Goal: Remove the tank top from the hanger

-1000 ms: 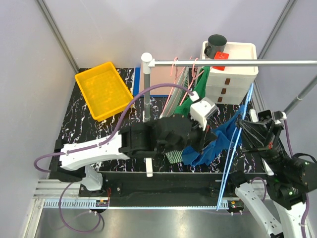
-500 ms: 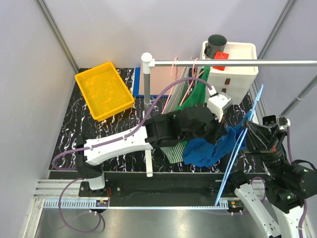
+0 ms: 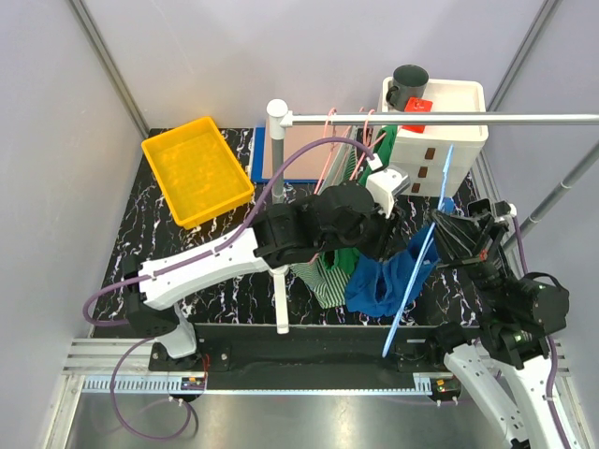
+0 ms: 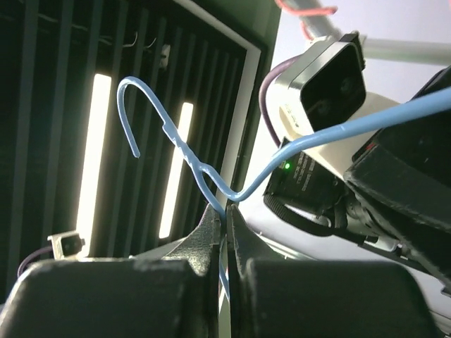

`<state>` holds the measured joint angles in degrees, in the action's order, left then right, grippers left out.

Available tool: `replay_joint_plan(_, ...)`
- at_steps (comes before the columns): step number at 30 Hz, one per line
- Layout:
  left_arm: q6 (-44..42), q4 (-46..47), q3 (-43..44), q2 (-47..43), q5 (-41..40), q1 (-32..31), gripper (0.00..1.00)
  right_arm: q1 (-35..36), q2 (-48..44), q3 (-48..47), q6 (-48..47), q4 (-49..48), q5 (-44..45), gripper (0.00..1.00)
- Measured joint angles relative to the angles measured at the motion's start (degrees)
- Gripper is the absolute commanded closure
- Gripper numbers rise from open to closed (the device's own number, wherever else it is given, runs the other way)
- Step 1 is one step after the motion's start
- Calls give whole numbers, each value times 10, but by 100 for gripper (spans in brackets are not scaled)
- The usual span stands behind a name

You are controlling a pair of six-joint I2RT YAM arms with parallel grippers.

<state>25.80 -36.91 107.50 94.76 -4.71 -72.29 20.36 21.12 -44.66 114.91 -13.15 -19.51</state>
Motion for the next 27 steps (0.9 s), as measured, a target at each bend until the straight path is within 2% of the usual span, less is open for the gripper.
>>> replay_joint_plan(1, -3, 0, 0, -3, 4, 0, 35, 0, -5, 0, 0, -2, -2, 100)
replay_joint_plan(3, -12, -2, 0, -10, 14, -1, 26, 0, -14, -2, 0, -3, -6, 100)
replay_joint_plan(4, -16, -3, 1, -12, 22, -1, 23, 0, -16, -5, 0, -2, -9, 100)
replay_joint_plan(6, -29, -2, 3, -16, 34, -1, 23, 0, -16, -14, 0, 1, -15, 100)
replay_joint_plan(9, -57, 5, 13, -14, 48, 0, 26, 0, -16, -33, 0, 21, -32, 100)
replay_joint_plan(11, -75, 7, 31, -7, 53, 0, 34, 0, -16, -47, 0, 30, -42, 100)
replay_joint_plan(13, -92, 15, 59, 7, 59, 0, 38, 0, -15, -60, 0, 33, -50, 100)
replay_joint_plan(20, -108, 66, 99, 40, 80, 5, 37, 0, -12, -79, 0, 36, -72, 100)
replay_joint_plan(24, -109, 81, 113, 61, 84, 8, 50, 0, -6, -82, 0, 40, -74, 100)
replay_joint_plan(27, -110, 84, 113, 71, 84, 9, 53, 0, -1, -85, 0, 40, -77, 100)
